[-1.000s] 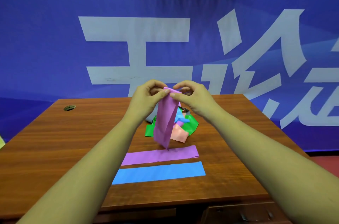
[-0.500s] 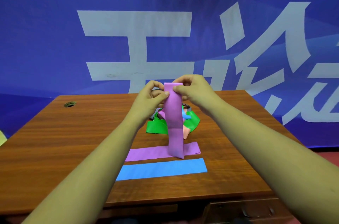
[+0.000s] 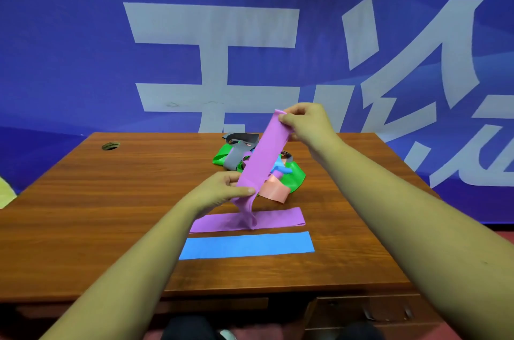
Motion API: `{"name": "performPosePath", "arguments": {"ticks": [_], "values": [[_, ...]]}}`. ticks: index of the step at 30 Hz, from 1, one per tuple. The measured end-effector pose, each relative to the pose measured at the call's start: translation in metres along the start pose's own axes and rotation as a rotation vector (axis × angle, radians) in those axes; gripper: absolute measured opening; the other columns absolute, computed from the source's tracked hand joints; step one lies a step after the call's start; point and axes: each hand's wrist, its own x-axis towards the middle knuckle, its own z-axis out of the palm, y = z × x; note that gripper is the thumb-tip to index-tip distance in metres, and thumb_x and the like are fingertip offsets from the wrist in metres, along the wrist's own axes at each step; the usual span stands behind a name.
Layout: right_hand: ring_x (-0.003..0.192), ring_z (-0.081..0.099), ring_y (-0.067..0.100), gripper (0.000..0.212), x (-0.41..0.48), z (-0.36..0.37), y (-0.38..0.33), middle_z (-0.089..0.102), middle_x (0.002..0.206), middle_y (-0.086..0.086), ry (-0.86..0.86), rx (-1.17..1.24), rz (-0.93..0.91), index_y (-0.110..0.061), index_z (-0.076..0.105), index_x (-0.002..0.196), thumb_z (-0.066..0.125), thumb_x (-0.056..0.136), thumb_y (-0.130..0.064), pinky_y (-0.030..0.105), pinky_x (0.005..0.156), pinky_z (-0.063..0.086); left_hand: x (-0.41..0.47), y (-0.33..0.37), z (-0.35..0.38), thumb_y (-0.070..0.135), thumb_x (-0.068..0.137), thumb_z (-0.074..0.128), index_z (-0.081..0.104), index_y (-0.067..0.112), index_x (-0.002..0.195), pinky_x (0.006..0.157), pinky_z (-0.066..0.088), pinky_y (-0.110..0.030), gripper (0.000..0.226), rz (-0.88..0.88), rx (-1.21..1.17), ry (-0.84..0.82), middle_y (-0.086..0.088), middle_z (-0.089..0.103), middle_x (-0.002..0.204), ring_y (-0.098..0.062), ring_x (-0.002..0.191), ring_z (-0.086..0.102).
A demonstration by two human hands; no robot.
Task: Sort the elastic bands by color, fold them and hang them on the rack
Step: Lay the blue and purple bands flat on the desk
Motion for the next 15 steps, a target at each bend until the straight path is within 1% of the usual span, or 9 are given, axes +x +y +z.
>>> {"name": "performPosePath", "arguments": {"ticks": [2, 3, 4, 6, 7, 9, 11, 13, 15], "values": [[0.076, 0.062, 0.023, 0.02, 0.001, -0.004, 0.016, 0.064, 0.083, 0.013, 0.046, 0.025, 0.053, -0.013, 0.064, 0.071, 0.063, 0.088, -0.004, 0.044, 0.072, 0.058, -0.007, -0.012, -0.008, 0.021, 0.085, 0.074, 0.073, 0.015, 0.105, 0.081, 0.051, -0.031, 0.021, -0.057, 0.011, 0.002, 0.0, 0.076, 0.095, -0.013, 0.086, 0.066], [0.074, 0.062, 0.023, 0.021, 0.0, -0.006, 0.023, 0.063, 0.081, 0.012, 0.069, 0.051, 0.074, -0.013, 0.064, 0.07, 0.062, 0.088, -0.003, 0.043, 0.07, 0.058, -0.011, -0.017, -0.013, 0.023, 0.085, 0.075, 0.074, 0.015, 0.102, 0.078, 0.049, -0.029, 0.019, -0.085, 0.019, 0.006, 0.0, 0.075, 0.093, -0.014, 0.083, 0.065], [0.071, 0.061, 0.023, 0.022, -0.002, -0.008, 0.029, 0.062, 0.077, 0.011, 0.093, 0.081, 0.093, -0.013, 0.063, 0.069, 0.061, 0.088, -0.001, 0.04, 0.066, 0.058, -0.016, -0.021, -0.019, 0.028, 0.083, 0.076, 0.074, 0.015, 0.098, 0.076, 0.048, -0.029, 0.02, -0.109, 0.039, -0.001, -0.002, 0.074, 0.091, -0.015, 0.081, 0.064], [0.061, 0.059, 0.019, 0.025, -0.004, -0.014, 0.041, 0.059, 0.072, 0.01, 0.125, 0.111, 0.121, -0.011, 0.061, 0.068, 0.059, 0.089, 0.002, 0.03, 0.052, 0.054, -0.024, -0.028, -0.03, 0.036, 0.078, 0.078, 0.075, 0.015, 0.093, 0.073, 0.048, -0.029, 0.026, -0.148, 0.075, -0.013, -0.004, 0.074, 0.09, -0.016, 0.08, 0.065], [0.058, 0.057, 0.017, 0.026, -0.005, -0.017, 0.049, 0.058, 0.072, 0.012, 0.135, 0.109, 0.137, -0.011, 0.06, 0.068, 0.059, 0.09, 0.002, 0.025, 0.046, 0.052, -0.027, -0.031, -0.035, 0.035, 0.08, 0.077, 0.075, 0.013, 0.092, 0.073, 0.049, -0.028, 0.025, -0.158, 0.077, -0.01, -0.005, 0.074, 0.091, -0.016, 0.08, 0.065], [0.058, 0.056, 0.017, 0.024, -0.005, -0.022, 0.069, 0.06, 0.079, 0.015, 0.15, 0.099, 0.195, -0.011, 0.06, 0.069, 0.06, 0.089, 0.001, 0.023, 0.044, 0.051, -0.031, -0.038, -0.042, 0.024, 0.087, 0.071, 0.073, 0.01, 0.093, 0.071, 0.051, -0.026, 0.015, -0.173, 0.035, 0.032, -0.005, 0.073, 0.089, -0.015, 0.079, 0.065], [0.06, 0.057, 0.02, 0.019, -0.008, -0.025, 0.089, 0.061, 0.082, 0.018, 0.138, 0.105, 0.284, -0.01, 0.062, 0.071, 0.063, 0.088, 0.0, 0.022, 0.043, 0.051, -0.034, -0.044, -0.048, 0.014, 0.09, 0.067, 0.072, 0.01, 0.095, 0.062, 0.05, -0.023, 0.008, -0.197, -0.063, 0.1, -0.004, 0.071, 0.084, -0.013, 0.072, 0.063], [0.06, 0.056, 0.02, 0.017, -0.015, -0.023, 0.107, 0.062, 0.079, 0.017, 0.116, 0.128, 0.36, -0.009, 0.062, 0.073, 0.066, 0.087, -0.002, 0.02, 0.04, 0.05, -0.036, -0.051, -0.053, 0.007, 0.09, 0.065, 0.072, 0.009, 0.096, 0.057, 0.048, -0.021, 0.01, -0.227, -0.133, 0.162, -0.005, 0.07, 0.084, -0.012, 0.07, 0.061], [0.057, 0.054, 0.019, 0.018, -0.024, -0.02, 0.121, 0.06, 0.073, 0.014, 0.122, 0.142, 0.411, -0.009, 0.06, 0.071, 0.066, 0.087, -0.001, 0.018, 0.037, 0.048, -0.037, -0.058, -0.057, 0.002, 0.089, 0.065, 0.072, 0.011, 0.093, 0.054, 0.049, -0.019, 0.012, -0.251, -0.183, 0.225, -0.006, 0.069, 0.084, -0.011, 0.067, 0.062]]}}
